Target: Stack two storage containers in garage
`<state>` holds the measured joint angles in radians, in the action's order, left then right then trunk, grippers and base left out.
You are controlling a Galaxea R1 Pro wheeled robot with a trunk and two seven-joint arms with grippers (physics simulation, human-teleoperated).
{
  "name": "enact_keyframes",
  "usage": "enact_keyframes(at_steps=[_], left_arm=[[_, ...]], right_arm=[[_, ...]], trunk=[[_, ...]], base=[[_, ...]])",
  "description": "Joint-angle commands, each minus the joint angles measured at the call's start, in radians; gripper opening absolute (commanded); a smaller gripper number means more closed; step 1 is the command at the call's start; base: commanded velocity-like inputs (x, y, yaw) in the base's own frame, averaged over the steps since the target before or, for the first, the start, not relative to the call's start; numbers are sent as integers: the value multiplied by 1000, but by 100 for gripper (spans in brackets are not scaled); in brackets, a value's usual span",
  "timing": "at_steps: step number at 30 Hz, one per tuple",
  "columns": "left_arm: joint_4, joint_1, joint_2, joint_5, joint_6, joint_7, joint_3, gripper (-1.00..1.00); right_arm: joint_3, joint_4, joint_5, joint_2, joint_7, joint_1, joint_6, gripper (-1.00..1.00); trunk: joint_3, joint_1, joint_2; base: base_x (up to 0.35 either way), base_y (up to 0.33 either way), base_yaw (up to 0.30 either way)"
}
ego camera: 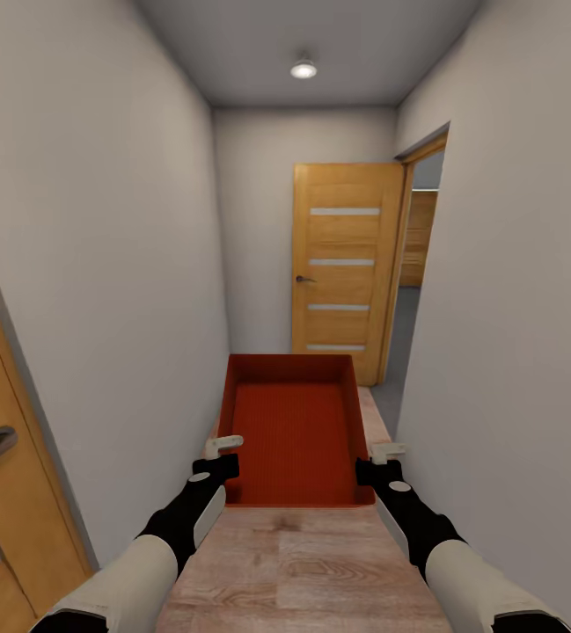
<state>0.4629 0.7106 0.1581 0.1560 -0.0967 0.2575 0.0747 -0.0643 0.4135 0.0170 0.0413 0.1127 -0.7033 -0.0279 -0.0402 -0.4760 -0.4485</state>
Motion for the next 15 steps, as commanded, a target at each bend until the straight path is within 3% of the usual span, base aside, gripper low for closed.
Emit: enact_keyframes(at_steps=[1, 15], left_arm=[[-1, 0, -58, 23, -5, 11, 3, -100], [0, 0, -58, 23, -5, 11, 3, -100]], right_arm=[[86, 4, 6, -7, 7, -1, 49, -100], [87, 4, 5, -7, 7, -1, 49, -100]], trunk=[[0, -1, -1], [0, -1, -1]], base=[[323, 0, 0], [323, 0, 0]])
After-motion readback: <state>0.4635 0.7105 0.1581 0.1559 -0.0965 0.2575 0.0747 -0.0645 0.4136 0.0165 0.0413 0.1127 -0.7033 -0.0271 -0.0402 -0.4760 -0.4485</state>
